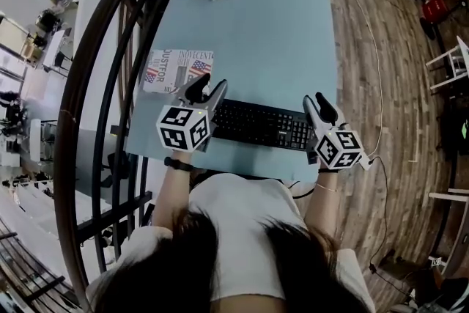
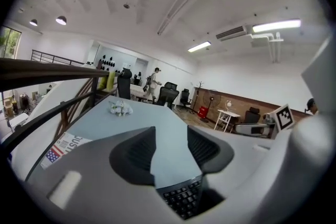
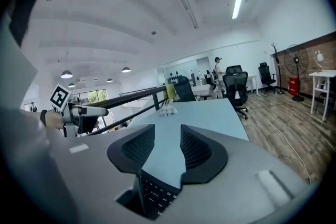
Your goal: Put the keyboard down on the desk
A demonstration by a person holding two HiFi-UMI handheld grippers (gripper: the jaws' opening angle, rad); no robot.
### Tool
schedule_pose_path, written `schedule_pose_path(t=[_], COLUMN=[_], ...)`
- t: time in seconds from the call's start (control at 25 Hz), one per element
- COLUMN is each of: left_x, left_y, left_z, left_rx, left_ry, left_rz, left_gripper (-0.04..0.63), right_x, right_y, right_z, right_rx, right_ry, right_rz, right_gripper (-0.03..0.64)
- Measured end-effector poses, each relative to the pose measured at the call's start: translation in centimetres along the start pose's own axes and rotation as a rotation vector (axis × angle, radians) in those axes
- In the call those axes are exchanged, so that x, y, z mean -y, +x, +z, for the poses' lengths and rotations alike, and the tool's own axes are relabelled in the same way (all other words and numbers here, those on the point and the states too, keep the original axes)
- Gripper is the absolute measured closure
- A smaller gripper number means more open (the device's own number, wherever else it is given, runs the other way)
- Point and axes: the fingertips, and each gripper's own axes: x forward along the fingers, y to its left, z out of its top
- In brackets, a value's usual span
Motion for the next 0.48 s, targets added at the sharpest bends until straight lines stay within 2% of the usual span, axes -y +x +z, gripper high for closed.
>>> schedule_pose_path(t=[0.16, 0.4, 0.48], left_x=[2.0, 3.7, 3.9], left_y=[-0.2, 0.0, 0.3], left_z=[0.9, 0.8, 0.8], left_rx=[0.03, 0.051, 0.06], left_ry=[0.008, -0.004, -0.005], left_rz=[-0.051, -0.096, -0.106], left_gripper=[0.423, 0.52, 0.538], right_x=[-1.1, -1.5, -1.4], right_y=[-0.5, -1.0, -1.1], right_z=[1.0, 2.3, 2.6], right_rx=[0.041, 0.099, 0.113], right_ry=[-0.048, -0.052, -0.053], right_rz=[0.016, 0.015, 0.012], right_gripper=[0.522, 0.612, 0.615])
